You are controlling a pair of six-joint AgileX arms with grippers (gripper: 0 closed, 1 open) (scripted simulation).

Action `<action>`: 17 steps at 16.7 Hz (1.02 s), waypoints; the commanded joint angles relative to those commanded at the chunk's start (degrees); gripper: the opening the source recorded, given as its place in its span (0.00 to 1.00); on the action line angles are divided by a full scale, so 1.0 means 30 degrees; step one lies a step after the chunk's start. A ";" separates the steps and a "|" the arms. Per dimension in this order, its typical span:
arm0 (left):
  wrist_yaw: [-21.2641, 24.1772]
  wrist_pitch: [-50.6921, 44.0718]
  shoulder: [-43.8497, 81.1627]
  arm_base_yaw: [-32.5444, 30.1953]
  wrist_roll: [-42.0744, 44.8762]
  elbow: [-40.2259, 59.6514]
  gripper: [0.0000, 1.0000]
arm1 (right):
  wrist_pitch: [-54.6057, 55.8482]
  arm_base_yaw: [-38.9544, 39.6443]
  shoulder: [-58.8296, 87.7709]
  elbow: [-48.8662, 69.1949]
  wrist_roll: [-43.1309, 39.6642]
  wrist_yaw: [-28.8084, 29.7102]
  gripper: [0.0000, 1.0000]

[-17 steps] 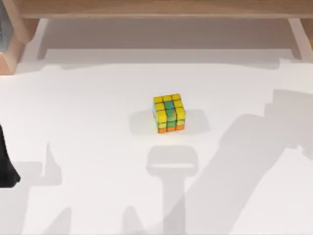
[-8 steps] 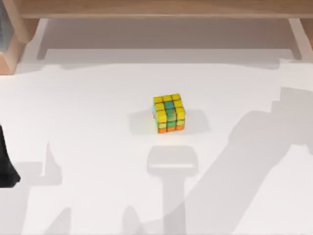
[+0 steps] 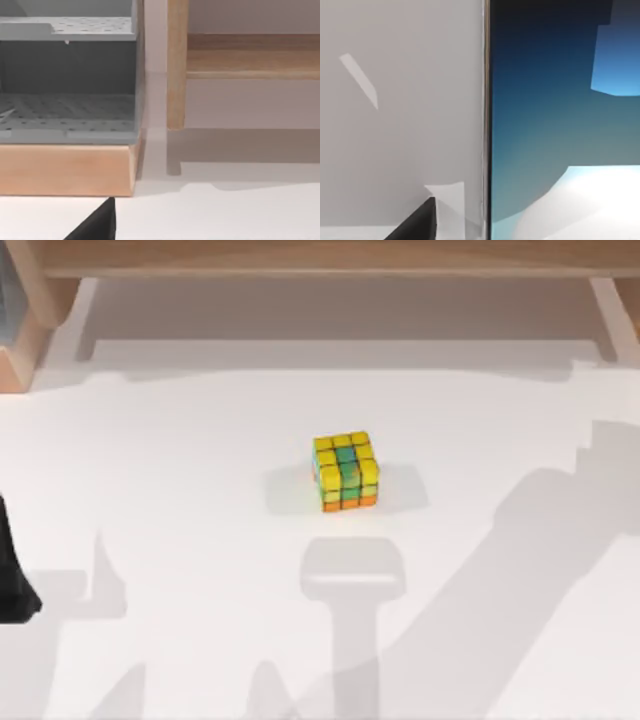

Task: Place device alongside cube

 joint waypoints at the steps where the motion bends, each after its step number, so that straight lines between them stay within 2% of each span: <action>1: 0.0000 0.0000 0.0000 0.0000 0.0000 0.0000 1.00 | 0.0000 0.0000 0.0000 0.0000 0.0000 0.0000 1.00; 14: 0.0000 0.0000 0.0000 0.0000 0.0000 0.0000 1.00 | 0.0000 0.0000 0.0000 0.0000 0.0000 0.0000 0.02; 17: 0.0000 0.0000 0.0000 0.0000 0.0000 0.0000 1.00 | 0.0000 0.0000 0.0000 0.0000 0.0000 0.0000 0.00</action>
